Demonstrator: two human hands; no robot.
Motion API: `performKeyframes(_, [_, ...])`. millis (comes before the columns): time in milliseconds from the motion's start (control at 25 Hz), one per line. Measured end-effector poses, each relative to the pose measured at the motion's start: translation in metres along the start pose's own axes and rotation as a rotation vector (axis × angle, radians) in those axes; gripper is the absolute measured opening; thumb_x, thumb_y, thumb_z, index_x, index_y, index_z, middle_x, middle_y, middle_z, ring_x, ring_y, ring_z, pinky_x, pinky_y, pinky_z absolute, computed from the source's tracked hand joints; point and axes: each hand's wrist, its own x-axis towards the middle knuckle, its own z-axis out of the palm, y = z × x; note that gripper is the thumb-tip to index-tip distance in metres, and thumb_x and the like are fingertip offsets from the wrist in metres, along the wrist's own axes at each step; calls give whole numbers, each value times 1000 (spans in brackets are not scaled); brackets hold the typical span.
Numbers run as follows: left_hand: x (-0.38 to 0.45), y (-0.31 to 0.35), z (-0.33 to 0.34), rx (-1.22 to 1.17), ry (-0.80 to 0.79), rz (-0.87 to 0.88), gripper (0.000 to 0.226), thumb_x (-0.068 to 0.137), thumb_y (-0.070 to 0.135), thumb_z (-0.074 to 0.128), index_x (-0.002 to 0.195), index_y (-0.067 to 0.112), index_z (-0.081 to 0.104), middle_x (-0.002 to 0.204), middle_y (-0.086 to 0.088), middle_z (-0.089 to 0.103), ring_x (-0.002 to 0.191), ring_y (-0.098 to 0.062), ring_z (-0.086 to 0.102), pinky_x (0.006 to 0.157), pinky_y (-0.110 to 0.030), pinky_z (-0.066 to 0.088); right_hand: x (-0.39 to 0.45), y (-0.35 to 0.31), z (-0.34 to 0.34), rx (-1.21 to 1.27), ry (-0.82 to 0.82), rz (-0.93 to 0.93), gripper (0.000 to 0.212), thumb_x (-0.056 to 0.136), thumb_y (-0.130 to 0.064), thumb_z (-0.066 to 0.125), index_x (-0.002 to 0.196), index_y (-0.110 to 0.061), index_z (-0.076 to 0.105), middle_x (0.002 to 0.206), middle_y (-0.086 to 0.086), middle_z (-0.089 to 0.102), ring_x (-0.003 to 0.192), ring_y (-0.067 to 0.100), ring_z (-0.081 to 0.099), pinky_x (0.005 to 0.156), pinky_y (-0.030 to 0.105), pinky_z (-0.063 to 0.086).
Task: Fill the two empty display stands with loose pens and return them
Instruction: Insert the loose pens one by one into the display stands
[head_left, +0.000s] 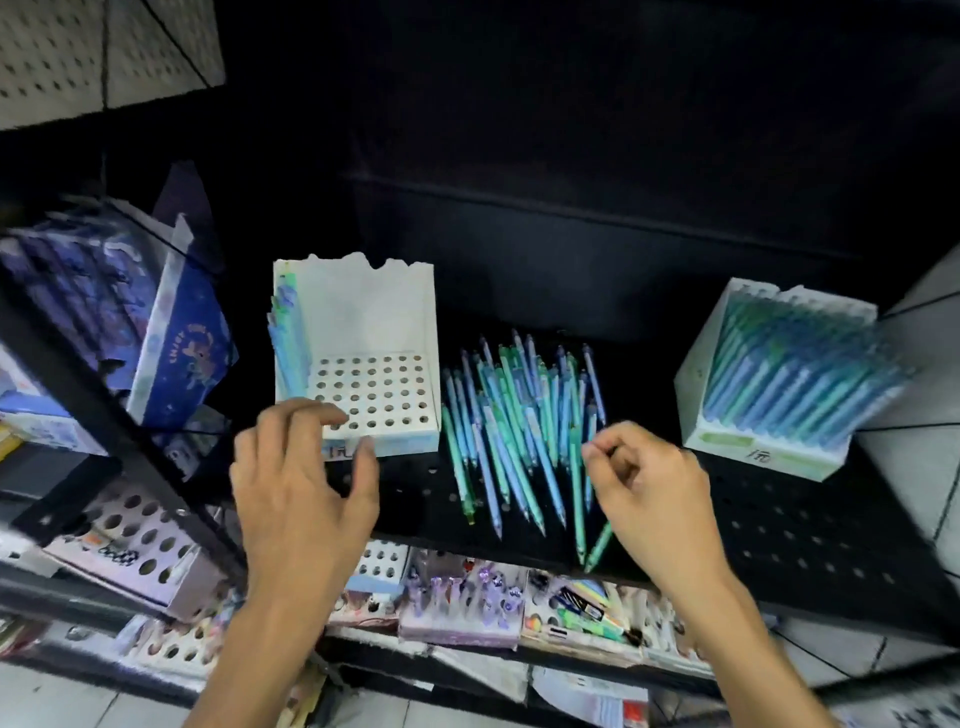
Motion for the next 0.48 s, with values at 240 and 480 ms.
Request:
performKeyframes(240, [-13, 121, 43, -256, -399, 208, 7, 87, 25, 59, 87, 20, 63, 78, 7, 63, 72, -14, 55, 73, -33, 48, -9, 52, -25, -215, -191, 175, 14, 88, -37, 64, 85, -33, 51, 59, -9, 58, 63, 10, 56, 56, 30, 39])
performKeyframes(480, [-18, 160, 57, 93, -652, 203, 20, 96, 39, 54, 96, 21, 63, 88, 3, 67, 84, -18, 64, 79, -31, 48, 6, 51, -27, -348, -256, 246, 33, 87, -56, 61, 88, -23, 58, 78, -4, 61, 83, 26, 63, 63, 32, 43])
